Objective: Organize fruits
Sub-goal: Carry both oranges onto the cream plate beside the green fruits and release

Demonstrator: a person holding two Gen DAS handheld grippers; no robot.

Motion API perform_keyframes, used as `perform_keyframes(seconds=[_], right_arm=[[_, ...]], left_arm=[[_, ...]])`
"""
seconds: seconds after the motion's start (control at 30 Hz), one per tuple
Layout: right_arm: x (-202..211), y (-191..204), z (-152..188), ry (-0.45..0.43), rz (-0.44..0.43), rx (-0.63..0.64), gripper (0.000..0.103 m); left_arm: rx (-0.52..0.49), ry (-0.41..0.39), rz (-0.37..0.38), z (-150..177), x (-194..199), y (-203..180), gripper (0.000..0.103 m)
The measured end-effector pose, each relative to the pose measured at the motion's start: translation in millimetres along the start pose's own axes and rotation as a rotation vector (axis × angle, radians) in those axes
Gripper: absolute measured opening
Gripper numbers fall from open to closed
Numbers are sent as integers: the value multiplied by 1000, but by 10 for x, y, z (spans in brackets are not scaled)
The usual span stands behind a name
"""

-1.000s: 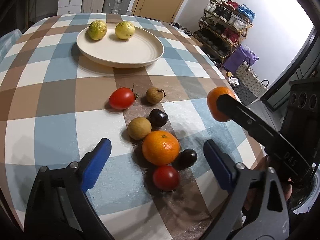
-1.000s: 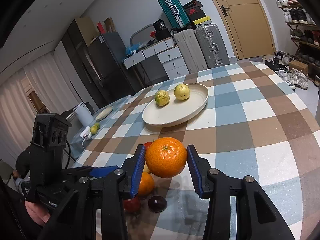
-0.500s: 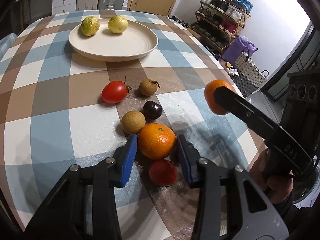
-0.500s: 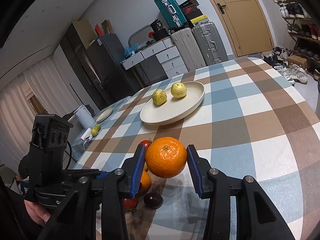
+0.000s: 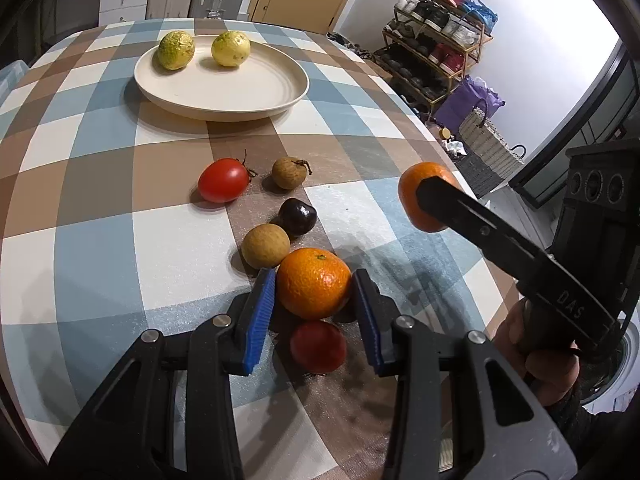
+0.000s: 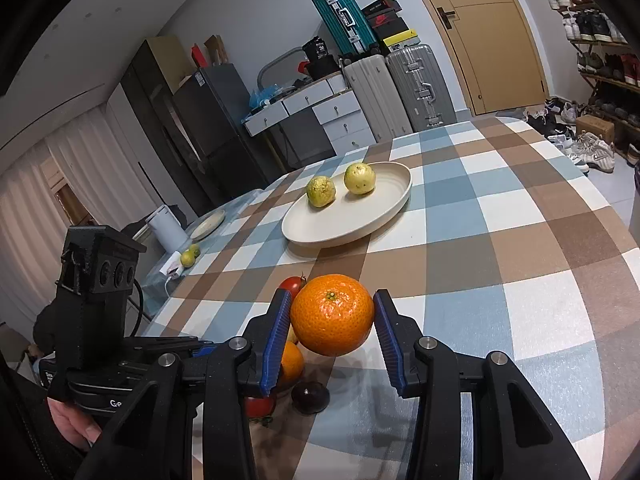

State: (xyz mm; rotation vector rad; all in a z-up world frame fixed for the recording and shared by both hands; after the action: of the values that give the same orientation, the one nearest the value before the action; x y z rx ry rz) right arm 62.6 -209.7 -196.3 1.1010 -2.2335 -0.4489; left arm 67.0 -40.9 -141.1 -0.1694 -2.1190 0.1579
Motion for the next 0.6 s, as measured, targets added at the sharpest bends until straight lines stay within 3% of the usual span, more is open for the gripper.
perform_keyframes(seconds=[0.37, 0.6], right_arm=[[-80, 6, -41, 27, 18, -2, 43], [-192, -14, -107, 46, 12, 3, 43]], left_arm=[[6, -32, 45, -38, 116, 76, 36], [27, -111, 61, -302, 354, 250, 36]])
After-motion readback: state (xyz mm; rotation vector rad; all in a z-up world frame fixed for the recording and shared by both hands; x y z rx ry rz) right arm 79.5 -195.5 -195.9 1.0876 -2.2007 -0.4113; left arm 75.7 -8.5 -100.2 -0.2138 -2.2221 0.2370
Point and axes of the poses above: each gripper's, at about its wrist camera, not at the fingertips, and x roughly against the way its jaws point, y to its left, z to its underside, the point moved 2 cm from there along -x, roughly the way its jaws point, and after that the axes turned 15 degrees about -z, right-handed, at the moved point
